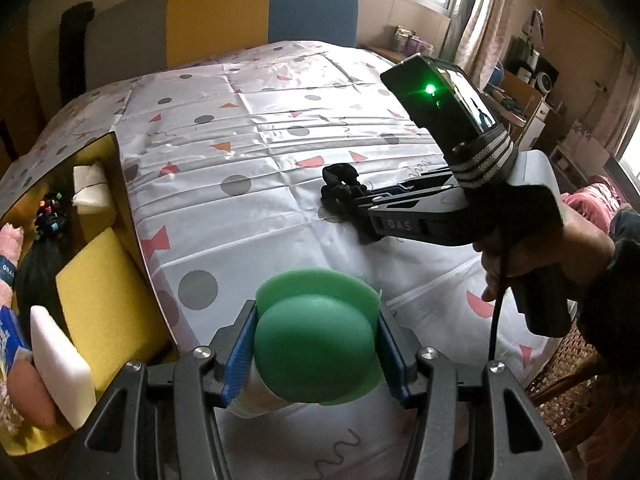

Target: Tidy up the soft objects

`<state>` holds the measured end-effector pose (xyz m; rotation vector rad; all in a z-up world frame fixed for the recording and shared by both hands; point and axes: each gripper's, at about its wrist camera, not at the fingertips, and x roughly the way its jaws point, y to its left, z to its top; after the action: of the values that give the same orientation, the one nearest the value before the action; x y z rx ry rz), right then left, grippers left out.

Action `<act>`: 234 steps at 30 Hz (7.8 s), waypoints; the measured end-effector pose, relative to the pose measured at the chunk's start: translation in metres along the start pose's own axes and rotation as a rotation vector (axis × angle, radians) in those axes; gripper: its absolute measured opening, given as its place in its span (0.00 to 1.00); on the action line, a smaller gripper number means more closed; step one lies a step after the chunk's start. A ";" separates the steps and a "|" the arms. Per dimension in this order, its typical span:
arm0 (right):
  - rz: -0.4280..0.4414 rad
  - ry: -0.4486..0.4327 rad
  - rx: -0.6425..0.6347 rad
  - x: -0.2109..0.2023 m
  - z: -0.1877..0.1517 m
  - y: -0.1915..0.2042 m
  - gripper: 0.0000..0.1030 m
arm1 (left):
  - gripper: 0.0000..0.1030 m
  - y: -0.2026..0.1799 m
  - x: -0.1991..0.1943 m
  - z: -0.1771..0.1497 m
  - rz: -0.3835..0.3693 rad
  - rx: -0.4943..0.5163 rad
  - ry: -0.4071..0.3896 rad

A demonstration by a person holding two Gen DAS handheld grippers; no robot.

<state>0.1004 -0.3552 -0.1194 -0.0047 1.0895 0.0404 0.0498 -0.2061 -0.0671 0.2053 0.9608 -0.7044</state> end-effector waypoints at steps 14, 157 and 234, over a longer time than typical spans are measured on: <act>0.004 -0.017 0.007 0.005 0.006 -0.005 0.16 | 0.55 -0.008 -0.054 0.005 0.021 -0.005 -0.105; 0.067 -0.226 -0.050 -0.076 0.063 0.148 0.14 | 0.78 0.182 -0.170 -0.086 0.620 -0.531 -0.219; 0.016 -0.414 -0.063 -0.111 0.012 0.234 0.93 | 0.66 0.169 -0.195 -0.093 0.664 -0.562 -0.302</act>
<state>0.0512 -0.1242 -0.0114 -0.0424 0.6743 0.0859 0.0203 0.0545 0.0135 -0.0826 0.7022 0.1541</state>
